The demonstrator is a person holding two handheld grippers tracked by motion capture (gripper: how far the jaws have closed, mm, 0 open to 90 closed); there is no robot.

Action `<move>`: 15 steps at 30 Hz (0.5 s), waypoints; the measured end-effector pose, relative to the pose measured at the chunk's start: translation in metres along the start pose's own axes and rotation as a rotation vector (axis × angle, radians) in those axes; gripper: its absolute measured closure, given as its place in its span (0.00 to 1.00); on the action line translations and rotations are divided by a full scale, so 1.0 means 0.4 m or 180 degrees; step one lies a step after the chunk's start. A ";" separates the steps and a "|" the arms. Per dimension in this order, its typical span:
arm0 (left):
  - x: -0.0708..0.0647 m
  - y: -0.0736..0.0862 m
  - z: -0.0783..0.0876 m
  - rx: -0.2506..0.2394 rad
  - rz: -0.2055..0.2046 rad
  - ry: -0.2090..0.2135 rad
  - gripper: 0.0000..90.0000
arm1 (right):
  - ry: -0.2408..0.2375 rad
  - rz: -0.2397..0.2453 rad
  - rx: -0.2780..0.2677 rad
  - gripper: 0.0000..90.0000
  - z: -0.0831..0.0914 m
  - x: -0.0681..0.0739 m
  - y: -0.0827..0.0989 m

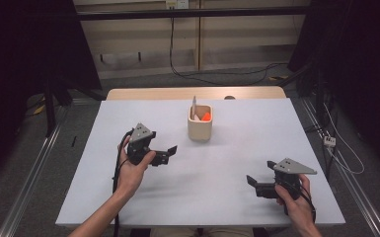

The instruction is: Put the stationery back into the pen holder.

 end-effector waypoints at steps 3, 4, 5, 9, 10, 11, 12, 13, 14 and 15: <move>0.013 0.026 0.029 0.0030 0.0052 -0.0065 0.05 | 0.0007 -0.0011 0.0000 0.08 0.000 -0.001 0.000; 0.017 0.030 0.039 0.0054 0.0035 -0.0087 0.05 | 0.0011 -0.0010 -0.0003 0.08 0.000 -0.002 0.000; 0.022 0.032 0.049 0.0063 -0.0017 -0.0135 0.05 | 0.0013 -0.0010 0.0004 0.08 0.000 -0.002 0.001; 0.030 0.065 0.090 0.0041 -0.0040 -0.0247 0.06 | 0.0007 0.0006 0.0003 0.08 -0.002 0.002 0.000; 0.030 0.081 0.098 0.0044 0.0001 -0.0263 0.06 | 0.0010 0.0008 0.0004 0.08 -0.001 0.003 0.000; 0.031 0.097 0.105 -0.0003 0.0036 -0.0323 0.06 | 0.0014 0.0014 0.0004 0.08 -0.001 0.003 0.000; 0.033 0.116 0.110 -0.0029 0.0047 -0.0389 0.06 | 0.0013 0.0013 0.0007 0.08 -0.001 0.003 0.001; 0.034 0.133 0.115 -0.0033 0.0130 -0.0432 0.06 | 0.0018 0.0011 0.0010 0.08 -0.001 0.002 0.002; 0.033 0.141 0.119 -0.0011 0.0229 -0.0391 0.07 | 0.0016 0.0010 0.0010 0.08 -0.001 0.001 0.002; 0.031 0.140 0.123 0.0002 0.0232 -0.0338 0.07 | 0.0016 0.0008 0.0006 0.08 -0.001 0.001 0.001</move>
Point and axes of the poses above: each handheld gripper's, and its own axes: z roughly backward along the jaws, y roughly out of its underside, x roughly to its left, the point moved 8 cm from there along -z, roughly forward along the jaws, and after that the axes turned 7 degrees about -y, right-handed, at the moved point
